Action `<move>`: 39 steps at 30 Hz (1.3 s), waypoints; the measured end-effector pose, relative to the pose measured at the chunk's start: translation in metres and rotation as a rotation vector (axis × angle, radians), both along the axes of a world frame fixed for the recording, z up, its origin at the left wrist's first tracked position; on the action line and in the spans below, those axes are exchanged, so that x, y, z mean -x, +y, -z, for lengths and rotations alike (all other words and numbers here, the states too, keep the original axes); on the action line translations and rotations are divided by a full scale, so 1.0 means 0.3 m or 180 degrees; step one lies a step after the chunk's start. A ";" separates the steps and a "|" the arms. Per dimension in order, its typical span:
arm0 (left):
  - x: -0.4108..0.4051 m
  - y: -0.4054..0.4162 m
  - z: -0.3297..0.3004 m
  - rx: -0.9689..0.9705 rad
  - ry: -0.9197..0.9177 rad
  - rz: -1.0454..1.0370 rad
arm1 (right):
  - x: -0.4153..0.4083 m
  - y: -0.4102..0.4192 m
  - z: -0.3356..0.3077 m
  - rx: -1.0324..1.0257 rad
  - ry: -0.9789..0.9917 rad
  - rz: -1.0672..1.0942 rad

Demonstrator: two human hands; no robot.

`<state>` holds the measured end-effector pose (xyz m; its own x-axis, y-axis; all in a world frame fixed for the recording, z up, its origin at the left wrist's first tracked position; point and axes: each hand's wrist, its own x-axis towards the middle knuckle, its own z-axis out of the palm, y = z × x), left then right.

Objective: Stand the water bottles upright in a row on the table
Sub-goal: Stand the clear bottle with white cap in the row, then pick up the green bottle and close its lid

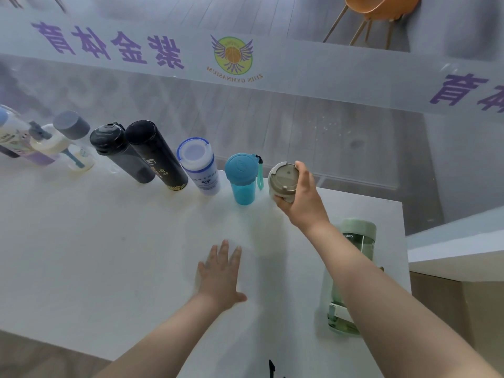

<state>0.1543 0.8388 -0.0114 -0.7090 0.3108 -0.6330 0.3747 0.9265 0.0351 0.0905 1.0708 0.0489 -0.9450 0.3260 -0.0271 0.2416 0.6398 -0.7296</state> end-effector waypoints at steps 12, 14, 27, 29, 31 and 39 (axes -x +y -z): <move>0.001 -0.004 0.005 -0.0059 -0.0025 -0.0042 | 0.009 0.012 -0.004 0.0056 -0.0065 -0.0046; 0.006 0.000 -0.001 -0.0102 -0.0060 -0.0117 | 0.005 0.021 -0.014 0.0104 -0.0177 -0.0080; 0.002 0.083 -0.065 -0.1135 -0.0576 -0.0588 | -0.354 0.091 -0.044 0.0373 -0.0553 0.0195; -0.016 0.113 -0.074 -0.1398 -0.0658 -0.0767 | -0.457 0.104 -0.030 0.0283 -0.0535 0.0388; -0.037 0.144 -0.085 -0.1650 -0.0715 -0.0915 | -0.556 0.112 -0.018 0.0235 -0.0535 0.0615; -0.160 0.294 -0.118 -0.2106 -0.1272 -0.1065 | -0.854 0.104 0.044 0.0528 -0.0657 0.1260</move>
<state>0.2024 0.9269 0.0239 -0.5910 0.5193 -0.6173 -0.0721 0.7281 0.6816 0.3468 1.1020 0.0355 -0.7185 0.6353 -0.2832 0.5938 0.3484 -0.7252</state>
